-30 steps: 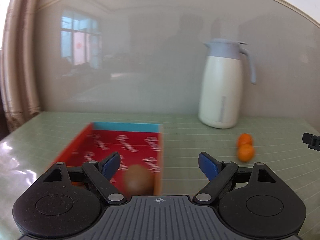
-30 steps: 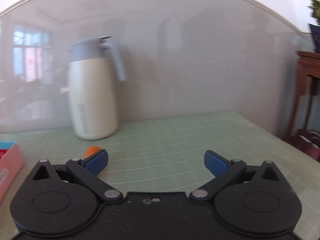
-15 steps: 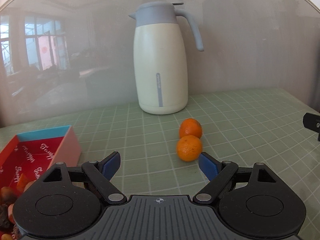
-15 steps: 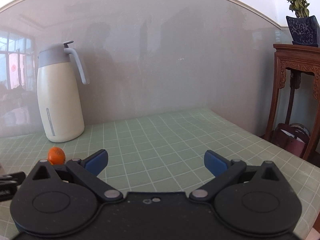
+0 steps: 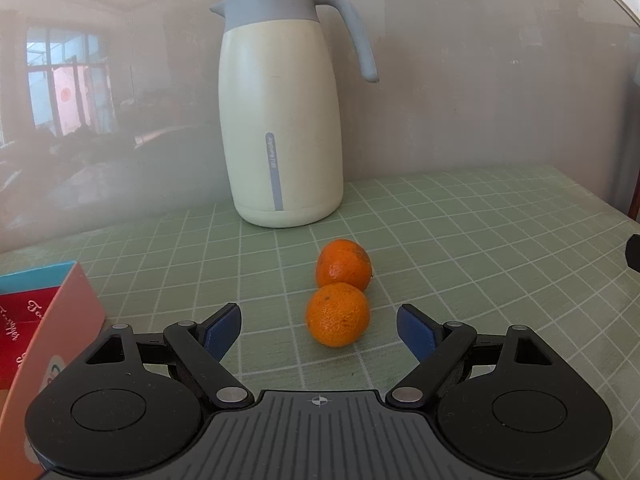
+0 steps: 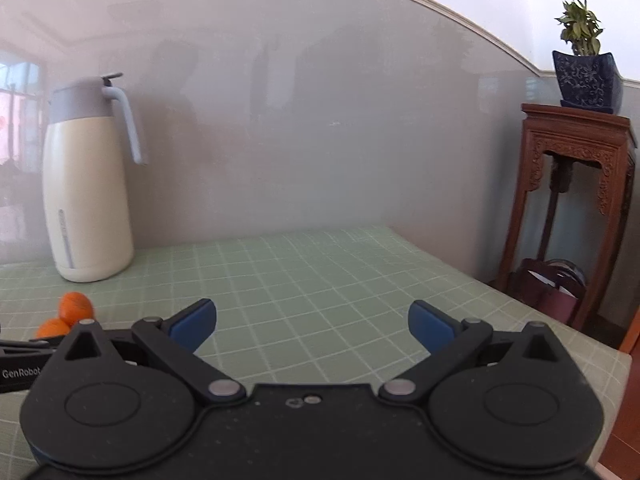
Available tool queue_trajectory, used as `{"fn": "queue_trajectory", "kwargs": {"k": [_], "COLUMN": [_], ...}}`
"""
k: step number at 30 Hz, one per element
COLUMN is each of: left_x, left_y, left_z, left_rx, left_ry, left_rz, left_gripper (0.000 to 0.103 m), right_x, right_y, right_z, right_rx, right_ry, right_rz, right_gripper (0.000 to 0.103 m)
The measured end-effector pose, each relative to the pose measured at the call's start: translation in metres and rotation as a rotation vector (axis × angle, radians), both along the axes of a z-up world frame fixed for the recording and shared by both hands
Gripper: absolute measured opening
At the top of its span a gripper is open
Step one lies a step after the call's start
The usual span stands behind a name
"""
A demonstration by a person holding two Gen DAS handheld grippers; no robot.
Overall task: Organize fruits
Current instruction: 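Move the left tool to a mandarin orange and grasp it, then carry the mandarin with the left tool into the red box and open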
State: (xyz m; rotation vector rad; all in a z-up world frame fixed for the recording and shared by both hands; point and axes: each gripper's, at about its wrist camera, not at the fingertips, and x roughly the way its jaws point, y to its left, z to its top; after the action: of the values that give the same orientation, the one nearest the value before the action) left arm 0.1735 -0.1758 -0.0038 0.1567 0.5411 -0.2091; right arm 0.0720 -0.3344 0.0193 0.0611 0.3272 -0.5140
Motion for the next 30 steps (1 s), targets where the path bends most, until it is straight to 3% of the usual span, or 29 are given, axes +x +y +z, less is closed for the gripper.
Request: {"fn": "queue_trajectory", "kwargs": {"k": [6,9,13,15,30], "left_x": [0.013,0.018,0.023,0.023,0.013], "left_y": [-0.01,-0.015,-0.018,-0.016,0.001], "left_z": [-0.005,-0.009,-0.015,-0.014,-0.003], "left_rx": [-0.005,-0.001,-0.008,-0.015,-0.034], "left_ry": [0.02,0.044,0.076,0.07,0.05], "left_rz": [-0.005,-0.029,-0.031,-0.015,0.005], "left_gripper": [0.082,0.06,0.053,0.039,0.039], "right_x": [0.0,0.002,-0.001,-0.002,0.003], "right_y": [-0.004,-0.005,-0.012,-0.014,-0.005], "right_z": [-0.001,0.0,0.0,-0.001,0.0], "right_rx": [0.006,-0.004,0.005,0.016,0.015], "right_ry": [0.005,0.006,-0.002,-0.003,0.0], "right_rz": [0.01,-0.003,-0.031,-0.032,0.0], "right_gripper": [0.103,0.103,0.103,0.103,0.103]}}
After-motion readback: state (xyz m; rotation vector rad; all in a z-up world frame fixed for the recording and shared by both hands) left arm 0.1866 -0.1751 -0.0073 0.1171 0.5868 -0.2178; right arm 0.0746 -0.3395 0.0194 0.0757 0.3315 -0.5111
